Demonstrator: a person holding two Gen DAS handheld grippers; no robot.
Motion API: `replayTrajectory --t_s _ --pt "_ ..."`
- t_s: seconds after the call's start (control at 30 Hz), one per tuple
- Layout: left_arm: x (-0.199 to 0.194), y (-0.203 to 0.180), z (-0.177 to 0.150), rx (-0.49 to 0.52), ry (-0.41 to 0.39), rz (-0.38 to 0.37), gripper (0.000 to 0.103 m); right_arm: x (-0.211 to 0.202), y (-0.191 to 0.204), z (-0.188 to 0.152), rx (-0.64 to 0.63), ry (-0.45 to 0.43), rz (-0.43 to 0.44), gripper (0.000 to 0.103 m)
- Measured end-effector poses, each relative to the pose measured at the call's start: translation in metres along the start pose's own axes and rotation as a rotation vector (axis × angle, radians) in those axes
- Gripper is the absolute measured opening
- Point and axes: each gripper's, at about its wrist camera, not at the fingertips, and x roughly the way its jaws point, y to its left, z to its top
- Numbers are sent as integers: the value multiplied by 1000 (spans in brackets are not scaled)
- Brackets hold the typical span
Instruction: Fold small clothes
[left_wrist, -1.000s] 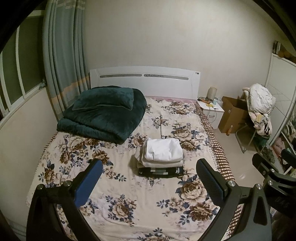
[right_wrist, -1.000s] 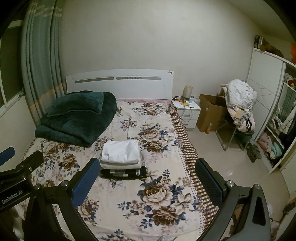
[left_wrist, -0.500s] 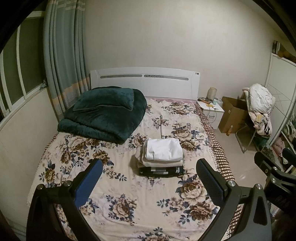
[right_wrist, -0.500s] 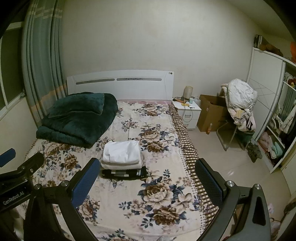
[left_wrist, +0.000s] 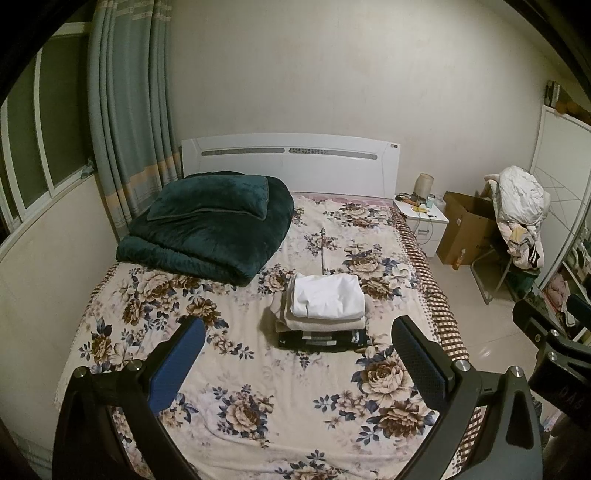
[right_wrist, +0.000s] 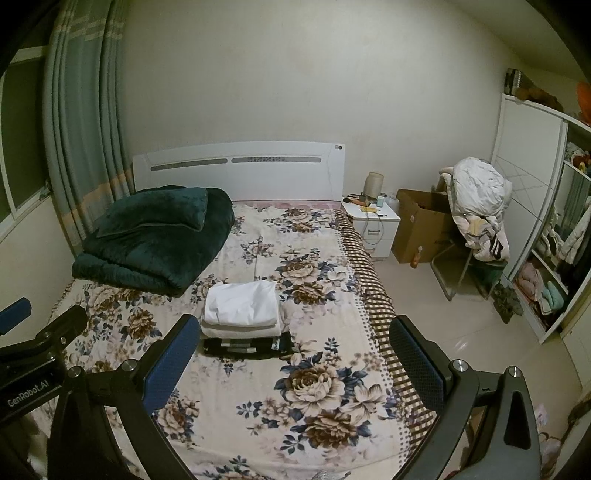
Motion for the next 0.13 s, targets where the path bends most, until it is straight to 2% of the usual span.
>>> replayTrajectory --t_s 0.13 --pt "-3 2 2 0 -5 10 103 -1 1 -1 3 1 -1 103"
